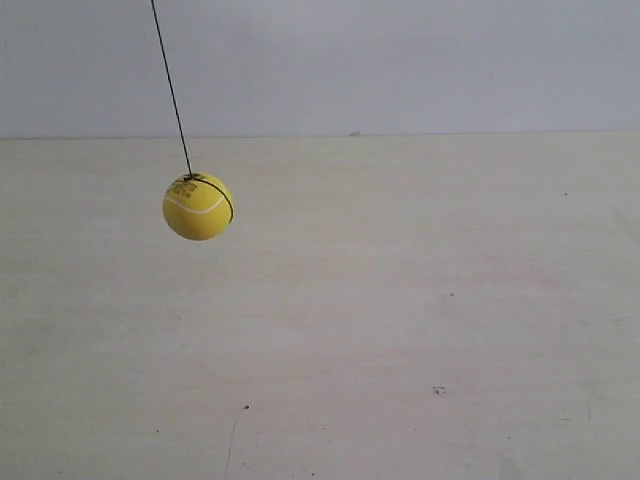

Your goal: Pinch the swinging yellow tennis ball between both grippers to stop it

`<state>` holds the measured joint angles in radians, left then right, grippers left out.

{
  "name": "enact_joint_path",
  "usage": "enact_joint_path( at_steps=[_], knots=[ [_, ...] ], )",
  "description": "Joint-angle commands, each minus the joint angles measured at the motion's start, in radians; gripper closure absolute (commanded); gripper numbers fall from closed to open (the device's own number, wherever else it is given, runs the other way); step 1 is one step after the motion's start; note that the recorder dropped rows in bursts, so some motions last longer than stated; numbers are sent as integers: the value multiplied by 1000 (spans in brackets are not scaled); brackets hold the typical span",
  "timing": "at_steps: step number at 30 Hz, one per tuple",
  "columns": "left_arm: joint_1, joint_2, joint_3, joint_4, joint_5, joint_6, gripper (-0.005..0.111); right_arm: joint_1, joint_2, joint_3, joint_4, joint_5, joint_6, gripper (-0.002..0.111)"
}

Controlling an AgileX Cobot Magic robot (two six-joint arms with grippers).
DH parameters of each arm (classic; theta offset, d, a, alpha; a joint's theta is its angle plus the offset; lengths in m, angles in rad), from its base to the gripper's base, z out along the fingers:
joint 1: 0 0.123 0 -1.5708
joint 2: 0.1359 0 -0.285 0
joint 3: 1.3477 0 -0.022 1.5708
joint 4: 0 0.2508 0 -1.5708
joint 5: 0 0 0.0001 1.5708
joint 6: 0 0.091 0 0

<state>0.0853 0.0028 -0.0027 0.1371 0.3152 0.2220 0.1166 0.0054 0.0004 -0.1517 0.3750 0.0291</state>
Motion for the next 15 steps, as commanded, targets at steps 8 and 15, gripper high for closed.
enact_joint_path(
  at_steps=[8,15],
  knots=[
    [3,-3,3,2,-9,-8,102,-7,-5,0,4,-6,-4,108],
    [3,-3,3,2,-9,-8,102,-7,-5,0,4,-6,-4,108]
  ],
)
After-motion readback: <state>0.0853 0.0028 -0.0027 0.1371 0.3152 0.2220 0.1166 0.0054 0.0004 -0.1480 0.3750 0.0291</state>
